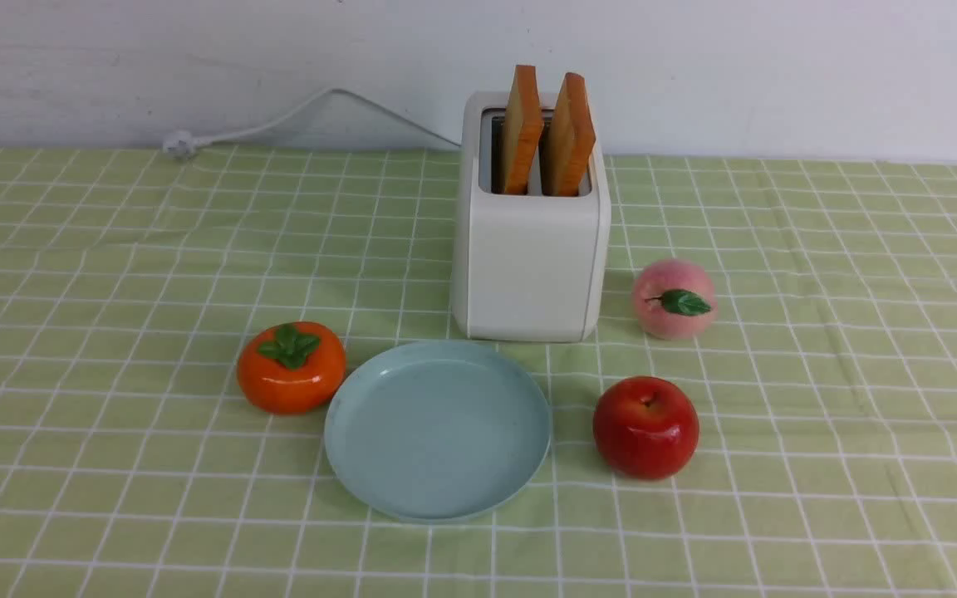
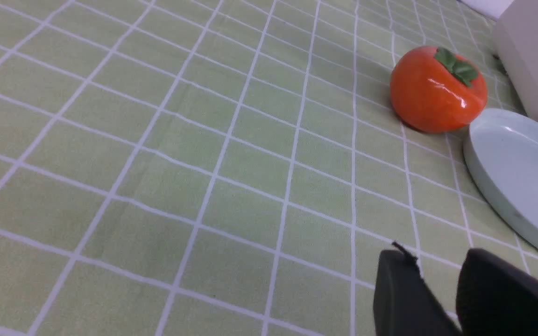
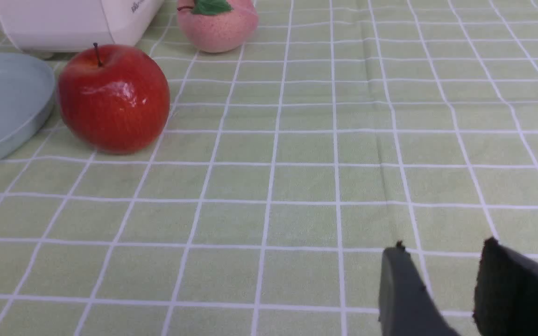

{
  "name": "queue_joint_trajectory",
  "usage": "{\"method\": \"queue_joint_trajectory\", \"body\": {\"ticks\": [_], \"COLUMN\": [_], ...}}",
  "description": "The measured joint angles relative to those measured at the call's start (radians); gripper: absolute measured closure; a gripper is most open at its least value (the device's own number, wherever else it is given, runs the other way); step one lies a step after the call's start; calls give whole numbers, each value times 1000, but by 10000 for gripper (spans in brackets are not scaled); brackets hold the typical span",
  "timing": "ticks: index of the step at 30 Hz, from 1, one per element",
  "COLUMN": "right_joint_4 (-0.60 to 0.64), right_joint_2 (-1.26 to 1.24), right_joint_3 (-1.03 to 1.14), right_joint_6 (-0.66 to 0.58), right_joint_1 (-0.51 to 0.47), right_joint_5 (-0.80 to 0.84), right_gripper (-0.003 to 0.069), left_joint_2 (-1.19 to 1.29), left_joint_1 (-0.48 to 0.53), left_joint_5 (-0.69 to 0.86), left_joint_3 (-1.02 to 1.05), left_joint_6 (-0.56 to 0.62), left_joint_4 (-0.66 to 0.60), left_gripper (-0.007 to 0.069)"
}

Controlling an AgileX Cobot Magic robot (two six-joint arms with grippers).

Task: Take toasted bread from bread machine on green coffee tablecloth place on plate.
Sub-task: 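Reach for a toast slice standing in the toaster with the left gripper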

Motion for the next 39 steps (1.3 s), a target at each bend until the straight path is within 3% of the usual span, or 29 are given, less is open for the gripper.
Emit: {"method": "queue_joint_trajectory", "body": {"ticks": [35, 39], "right_joint_4": [0, 0], "right_joint_2": [0, 0], "right_joint_3": [0, 0], "right_joint_6": [0, 0], "right_joint_1": [0, 0], "right_joint_5": [0, 0], "right_gripper": [419, 419], "left_joint_2": [0, 0], "left_joint_1": [0, 0], "left_joint_5": [-23, -108], "left_joint_3": [0, 0], "left_joint_6": [-3, -59], "left_joint_4": [-5, -133], "left_gripper": [418, 412]}}
